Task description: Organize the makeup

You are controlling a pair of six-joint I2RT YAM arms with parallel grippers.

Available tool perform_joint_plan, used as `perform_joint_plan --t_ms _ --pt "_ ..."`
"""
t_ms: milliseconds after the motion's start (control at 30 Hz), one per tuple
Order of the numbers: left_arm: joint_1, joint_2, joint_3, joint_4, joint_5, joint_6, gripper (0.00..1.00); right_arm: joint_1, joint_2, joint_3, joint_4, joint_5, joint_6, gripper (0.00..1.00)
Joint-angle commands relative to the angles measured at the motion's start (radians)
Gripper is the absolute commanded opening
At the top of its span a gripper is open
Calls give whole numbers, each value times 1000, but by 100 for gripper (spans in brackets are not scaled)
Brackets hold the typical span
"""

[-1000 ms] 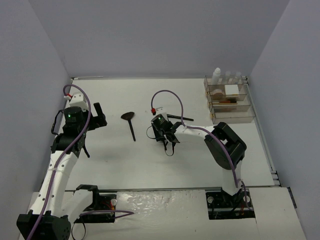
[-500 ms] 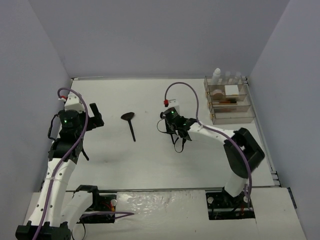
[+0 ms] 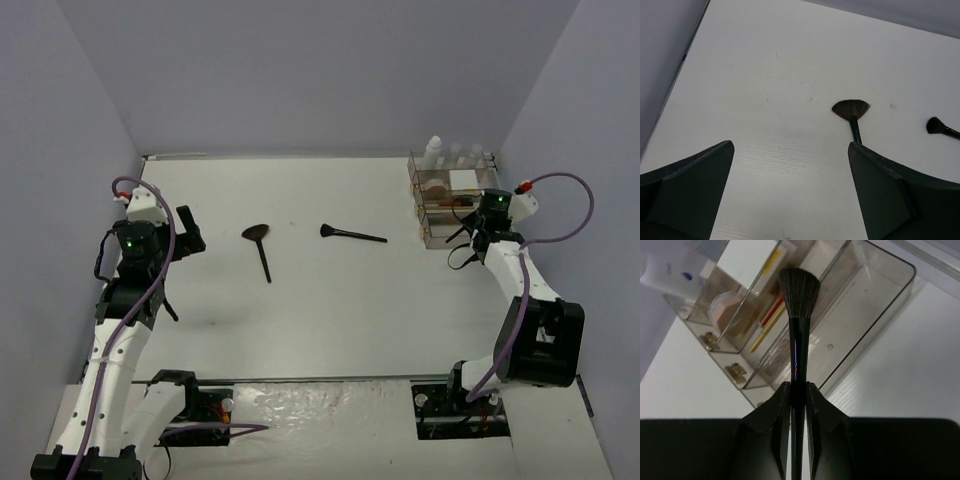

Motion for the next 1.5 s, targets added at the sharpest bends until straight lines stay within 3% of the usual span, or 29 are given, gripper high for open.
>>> perform_joint_plan --t_ms 0,333,400,567,700,833,967,1067,1200,1233,1467 --pt "8 -2 20 53 -4 9 97 -41 77 25 126 -13 191 0" --pt "7 -2 20 56 4 11 97 -44 259 122 176 23 348 2" --pt "6 0 20 57 8 10 97 -44 268 114 198 22 373 6" --pt "8 2 21 58 15 9 97 -45 261 108 218 -15 360 33" --pt "8 4 21 58 18 8 97 -29 209 102 216 -42 284 41" --pt "8 3 21 59 22 8 97 20 142 106 199 -62 116 46" --pt "8 5 21 58 25 8 97 116 84 145 160 -106 -170 53" --pt "8 3 21 58 25 8 97 177 47 146 165 -248 -341 66" --pt "8 4 20 59 28 6 97 206 104 209 146 -464 -505 97" --pt "8 4 20 59 28 6 97 211 126 231 135 -503 -548 100" --pt "8 7 18 59 26 9 97 317 342 419 -13 -656 -798 100"
